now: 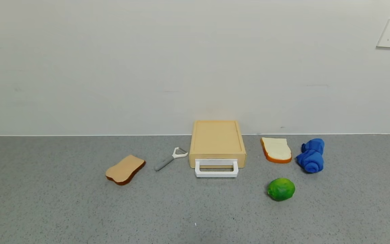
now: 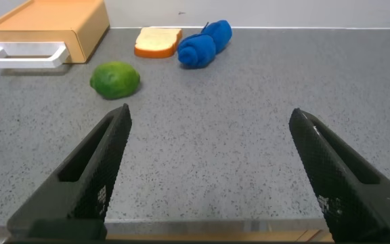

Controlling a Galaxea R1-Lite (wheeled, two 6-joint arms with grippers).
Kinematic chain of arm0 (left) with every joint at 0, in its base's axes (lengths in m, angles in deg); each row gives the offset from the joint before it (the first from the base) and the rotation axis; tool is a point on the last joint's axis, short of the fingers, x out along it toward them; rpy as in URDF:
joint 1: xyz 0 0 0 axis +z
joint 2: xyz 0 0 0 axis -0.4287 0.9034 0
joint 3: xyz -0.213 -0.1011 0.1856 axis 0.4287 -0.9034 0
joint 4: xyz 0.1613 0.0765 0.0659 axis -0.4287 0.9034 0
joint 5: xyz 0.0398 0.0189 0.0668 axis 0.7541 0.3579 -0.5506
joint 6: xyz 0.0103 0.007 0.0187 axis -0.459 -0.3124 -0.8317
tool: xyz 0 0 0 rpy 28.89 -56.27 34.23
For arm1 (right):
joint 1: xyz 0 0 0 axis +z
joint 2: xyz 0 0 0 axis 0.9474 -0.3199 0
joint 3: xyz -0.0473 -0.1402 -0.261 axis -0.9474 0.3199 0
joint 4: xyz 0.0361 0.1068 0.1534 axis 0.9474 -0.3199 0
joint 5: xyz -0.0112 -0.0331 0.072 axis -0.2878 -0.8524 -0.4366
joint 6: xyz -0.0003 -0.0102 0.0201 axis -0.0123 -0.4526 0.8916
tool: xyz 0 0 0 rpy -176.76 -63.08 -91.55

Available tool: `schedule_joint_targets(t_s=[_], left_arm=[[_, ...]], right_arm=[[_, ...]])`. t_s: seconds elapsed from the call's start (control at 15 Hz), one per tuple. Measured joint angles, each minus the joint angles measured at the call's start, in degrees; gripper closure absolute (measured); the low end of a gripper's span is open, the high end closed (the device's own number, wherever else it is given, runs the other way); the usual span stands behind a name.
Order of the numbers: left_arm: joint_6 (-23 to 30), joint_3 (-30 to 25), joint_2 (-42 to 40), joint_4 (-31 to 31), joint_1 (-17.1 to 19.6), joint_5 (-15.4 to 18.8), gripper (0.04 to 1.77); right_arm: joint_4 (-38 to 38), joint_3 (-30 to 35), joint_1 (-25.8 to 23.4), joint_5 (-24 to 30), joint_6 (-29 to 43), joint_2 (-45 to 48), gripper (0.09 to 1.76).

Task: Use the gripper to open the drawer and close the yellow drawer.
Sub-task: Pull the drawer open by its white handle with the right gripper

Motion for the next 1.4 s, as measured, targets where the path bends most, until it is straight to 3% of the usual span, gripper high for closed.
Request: schedule_joint_targets(t_s=[0.6, 0.93, 1.4], left_arm=[[0.0, 0.0, 0.0, 0.0, 0.0, 0.0, 0.09], [0.0, 0.0, 0.0, -0.02, 0.0, 0.0, 0.09], [-0.02, 0.0, 0.0, 0.0, 0.0, 0.0, 0.09]], right_arm=[[-0.01, -0.91, 0.16, 0.0, -0.01, -1.1, 0.14], [-2.49, -19.79, 2.65, 1.96, -0.91, -22.95, 0.14], [-17.46, -51.87, 11.98, 3.3, -5.36, -55.85, 0.14]])
